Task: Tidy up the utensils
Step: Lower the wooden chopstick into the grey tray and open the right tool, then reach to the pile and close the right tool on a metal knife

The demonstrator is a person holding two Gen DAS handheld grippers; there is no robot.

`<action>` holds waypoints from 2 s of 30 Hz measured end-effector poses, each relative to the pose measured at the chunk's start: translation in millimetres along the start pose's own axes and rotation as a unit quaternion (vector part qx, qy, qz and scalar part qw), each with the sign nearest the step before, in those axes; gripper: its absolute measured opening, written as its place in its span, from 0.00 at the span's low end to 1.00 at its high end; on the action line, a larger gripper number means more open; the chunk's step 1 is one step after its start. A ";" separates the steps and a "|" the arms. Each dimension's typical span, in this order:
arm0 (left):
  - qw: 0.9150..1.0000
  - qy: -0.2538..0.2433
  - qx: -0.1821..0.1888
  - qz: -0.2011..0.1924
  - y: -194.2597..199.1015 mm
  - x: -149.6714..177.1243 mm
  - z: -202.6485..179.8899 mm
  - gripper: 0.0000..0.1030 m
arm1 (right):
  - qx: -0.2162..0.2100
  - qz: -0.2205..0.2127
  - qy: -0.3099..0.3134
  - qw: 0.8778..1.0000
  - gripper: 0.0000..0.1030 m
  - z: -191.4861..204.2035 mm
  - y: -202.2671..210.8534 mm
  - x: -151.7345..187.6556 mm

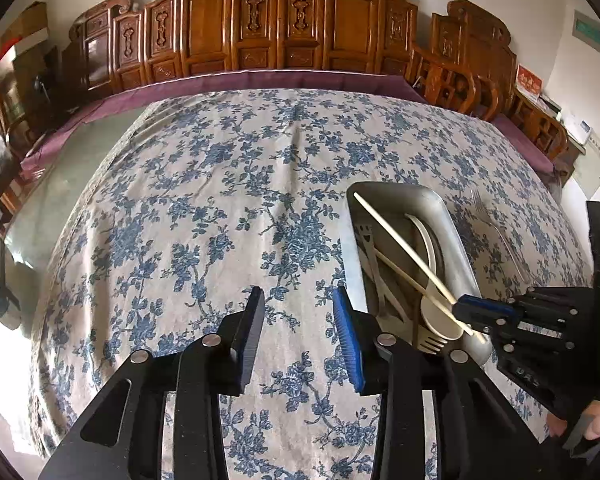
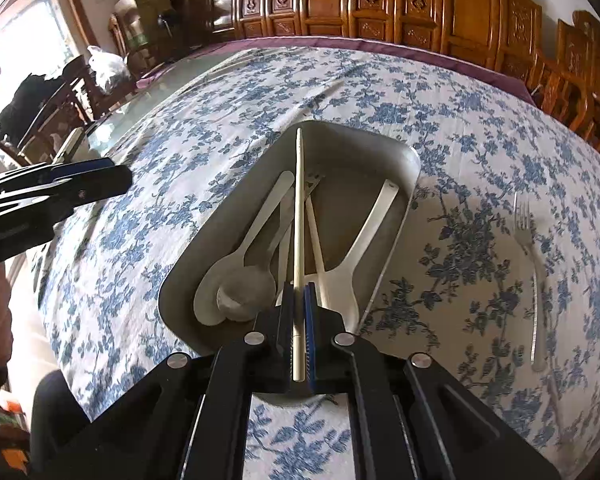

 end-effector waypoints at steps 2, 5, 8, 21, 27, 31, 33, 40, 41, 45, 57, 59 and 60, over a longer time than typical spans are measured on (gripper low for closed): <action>1.000 0.001 -0.001 -0.003 1.7 -0.4 2.1 0.43 | 0.001 0.003 -0.006 1.000 0.06 0.1 -5.3 -0.2; 1.000 0.003 0.001 -0.007 4.9 -1.6 5.5 0.47 | -0.007 0.008 -0.015 1.000 0.06 2.3 -11.0 1.5; 1.000 0.005 -0.001 -0.010 6.2 -2.2 7.9 0.50 | -0.011 0.014 -0.018 1.000 0.06 5.3 -16.8 3.5; 1.000 -0.002 0.004 -0.008 7.5 2.5 -1.0 0.54 | -0.005 -0.002 -0.047 0.999 0.07 -10.8 -13.9 -4.9; 1.000 -0.008 0.008 -0.011 10.4 0.5 -11.8 0.56 | -0.036 -0.008 -0.033 0.999 0.07 -1.9 -7.8 -0.7; 1.000 -0.014 0.010 -0.010 12.0 1.5 -20.1 0.56 | -0.052 -0.014 -0.024 0.998 0.07 2.7 2.6 1.6; 1.000 -0.012 0.018 -0.007 12.8 3.0 -25.7 0.56 | -0.053 -0.018 -0.020 0.998 0.10 1.8 9.8 3.3; 0.999 -0.018 0.041 -0.010 19.0 9.1 -54.4 0.56 | -0.042 -0.035 -0.015 0.998 0.17 -10.1 39.1 10.3; 0.999 -0.020 0.043 -0.010 19.6 10.1 -58.5 0.56 | -0.040 -0.037 -0.014 0.998 0.17 -12.4 43.0 11.9; 0.998 -0.033 0.049 -0.010 25.5 15.5 -76.6 0.56 | -0.021 -0.048 0.003 0.999 0.17 -31.1 72.4 29.9; 0.993 -0.075 0.086 -0.004 33.8 33.6 -144.7 0.57 | 0.133 -0.006 -0.035 0.990 0.22 -198.9 141.2 143.6; 0.993 -0.081 0.090 -0.003 34.4 36.2 -156.5 0.57 | 0.145 -0.004 -0.054 0.988 0.23 -222.4 147.0 156.5; 0.992 -0.082 0.092 -0.002 34.7 37.4 -161.6 0.57 | 0.149 -0.004 -0.060 0.987 0.23 -230.3 148.4 159.6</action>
Point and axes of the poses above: each gripper's, at about its wrist camera, not at the fingertips, and y roughly against the way its jaws point, z to its left, x to its underside, the point moved 10 cm from there along -y, roughly the way its jaws point, and after that the axes turned 7 degrees about -x, right-handed, at the moved point
